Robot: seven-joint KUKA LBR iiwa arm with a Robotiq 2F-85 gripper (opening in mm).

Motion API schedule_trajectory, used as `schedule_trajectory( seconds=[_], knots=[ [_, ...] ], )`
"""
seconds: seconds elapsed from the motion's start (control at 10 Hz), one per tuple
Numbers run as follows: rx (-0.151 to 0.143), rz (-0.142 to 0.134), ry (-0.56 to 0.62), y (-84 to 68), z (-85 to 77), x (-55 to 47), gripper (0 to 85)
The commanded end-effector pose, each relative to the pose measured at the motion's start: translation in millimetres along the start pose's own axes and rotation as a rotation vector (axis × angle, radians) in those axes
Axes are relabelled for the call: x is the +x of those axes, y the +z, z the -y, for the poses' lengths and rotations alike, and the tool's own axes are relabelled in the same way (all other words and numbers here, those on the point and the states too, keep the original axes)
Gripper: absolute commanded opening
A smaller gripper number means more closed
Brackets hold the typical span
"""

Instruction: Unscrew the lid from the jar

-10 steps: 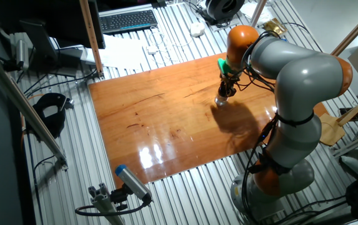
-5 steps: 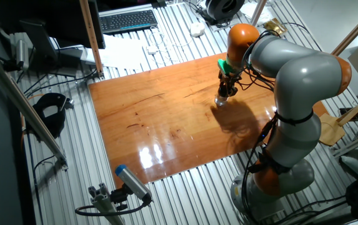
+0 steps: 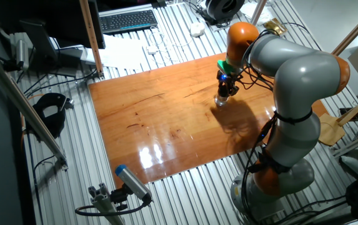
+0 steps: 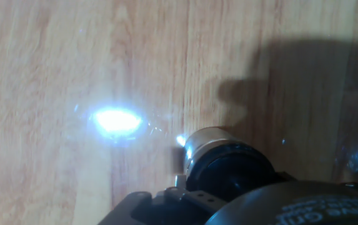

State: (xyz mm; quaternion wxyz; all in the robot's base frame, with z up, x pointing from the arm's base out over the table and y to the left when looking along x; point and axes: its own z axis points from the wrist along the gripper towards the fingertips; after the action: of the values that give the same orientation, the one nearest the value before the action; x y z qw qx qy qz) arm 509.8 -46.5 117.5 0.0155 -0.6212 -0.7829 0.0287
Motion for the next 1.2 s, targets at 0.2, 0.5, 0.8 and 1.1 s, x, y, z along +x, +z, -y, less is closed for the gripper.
schedule_trajectory(
  seconds=[0.2,0.5,0.8,1.1],
  knots=[
    [-0.015,0.01,-0.02,1.0,0.6,0.8,51.0],
    [-0.018,0.021,-0.026,1.9,0.6,0.9,51.0],
    [-0.018,0.023,-0.087,1.7,0.5,0.8,51.0],
    [-0.03,0.008,-0.152,0.6,0.5,0.6,51.0]
  ],
)
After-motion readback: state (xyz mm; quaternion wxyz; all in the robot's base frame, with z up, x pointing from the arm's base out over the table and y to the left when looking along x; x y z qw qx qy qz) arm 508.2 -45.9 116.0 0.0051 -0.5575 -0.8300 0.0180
